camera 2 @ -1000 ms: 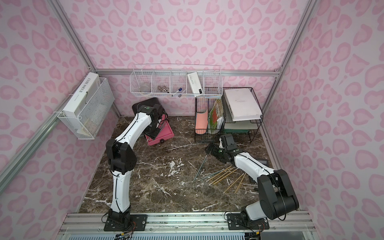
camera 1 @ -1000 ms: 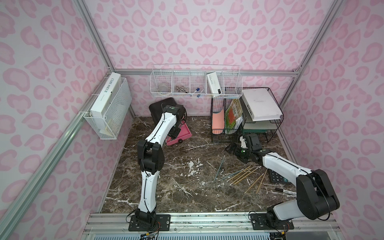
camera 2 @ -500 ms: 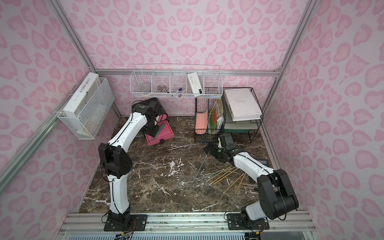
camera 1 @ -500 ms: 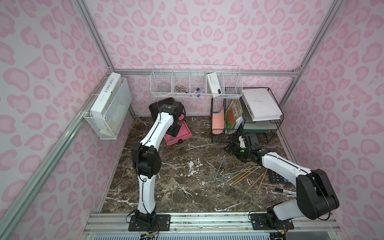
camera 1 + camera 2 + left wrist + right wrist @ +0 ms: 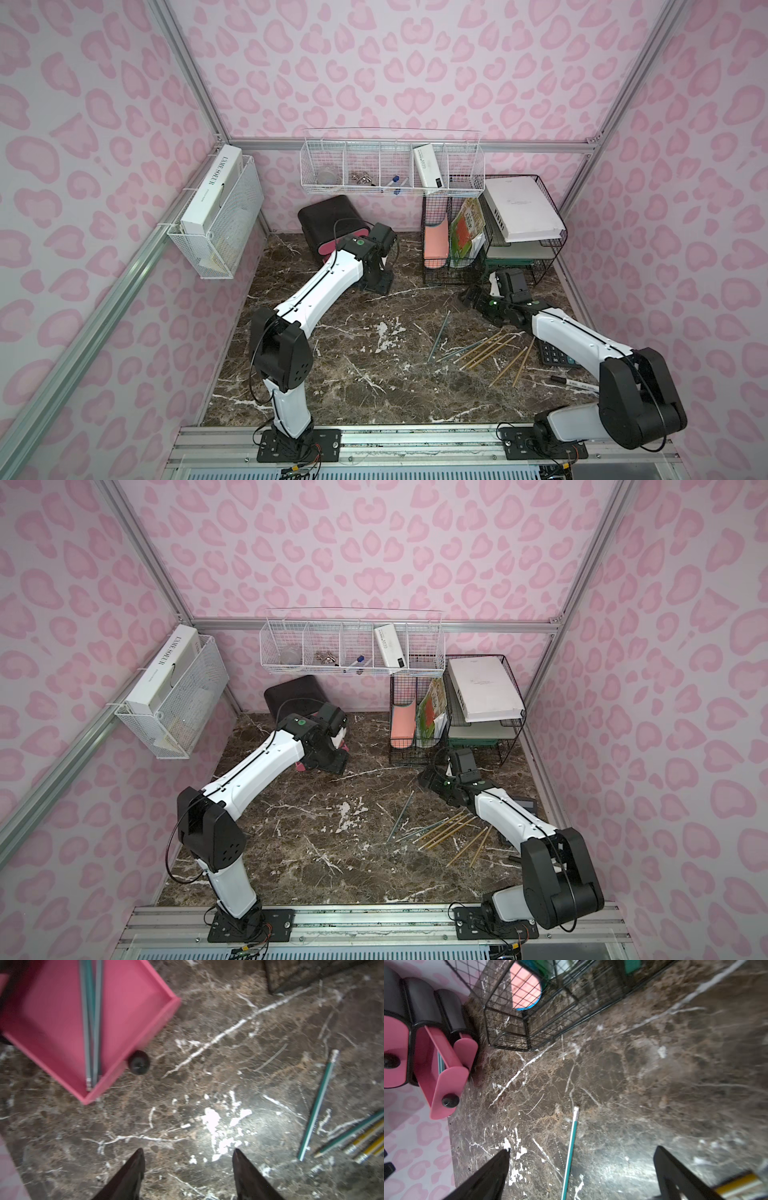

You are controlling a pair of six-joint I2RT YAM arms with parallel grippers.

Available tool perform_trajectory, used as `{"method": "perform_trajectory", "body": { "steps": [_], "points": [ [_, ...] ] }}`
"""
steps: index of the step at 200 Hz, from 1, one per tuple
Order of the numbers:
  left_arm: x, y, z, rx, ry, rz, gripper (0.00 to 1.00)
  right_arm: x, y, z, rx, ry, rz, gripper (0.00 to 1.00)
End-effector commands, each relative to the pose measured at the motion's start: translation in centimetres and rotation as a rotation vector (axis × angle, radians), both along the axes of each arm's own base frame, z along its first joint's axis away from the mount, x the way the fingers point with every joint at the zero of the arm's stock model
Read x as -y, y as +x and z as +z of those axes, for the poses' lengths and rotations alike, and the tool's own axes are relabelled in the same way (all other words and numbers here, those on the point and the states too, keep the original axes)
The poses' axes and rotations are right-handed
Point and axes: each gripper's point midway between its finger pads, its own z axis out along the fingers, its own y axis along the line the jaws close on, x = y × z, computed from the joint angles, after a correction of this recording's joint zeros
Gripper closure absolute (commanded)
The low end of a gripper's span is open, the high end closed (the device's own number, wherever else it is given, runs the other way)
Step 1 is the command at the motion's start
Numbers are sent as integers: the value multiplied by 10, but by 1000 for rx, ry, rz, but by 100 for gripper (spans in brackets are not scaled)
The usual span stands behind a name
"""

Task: Please place the pencils in the drawer according to their color
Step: Pick up the pencil from the center of the board.

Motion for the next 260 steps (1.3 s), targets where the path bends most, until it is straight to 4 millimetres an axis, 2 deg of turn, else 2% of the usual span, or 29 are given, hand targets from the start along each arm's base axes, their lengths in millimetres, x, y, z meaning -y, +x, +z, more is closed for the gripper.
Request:
{"method": "perform_trajectory", "body": {
  "steps": [1, 40, 75, 94, 116, 170, 235, 260],
  "points": [
    [52, -11, -8, 16, -110, -3, 31, 20, -2, -3, -12, -14, -39, 0],
    [109, -27, -40, -10, -105, -57, 29, 54, -2, -4, -14, -29, -111, 0],
    [150, -32, -66, -25, -116, -67, 29, 79, -9, -7, -23, -40, -166, 0],
    [171, -33, -80, -10, -122, -82, 29, 87, -13, -12, -25, -25, -188, 0],
    [185, -30, -100, -5, -113, -81, 28, 91, -16, -16, -36, -18, -198, 0],
    [209, -20, -131, 42, -89, -112, 28, 94, -22, -15, -39, -25, -195, 0],
    [211, -6, -157, 58, -8, -139, 29, 95, -24, -15, -39, -25, -192, 0],
    [212, -2, -165, 69, 16, -150, 34, 94, -24, -14, -39, -24, -189, 0]
  ]
}}
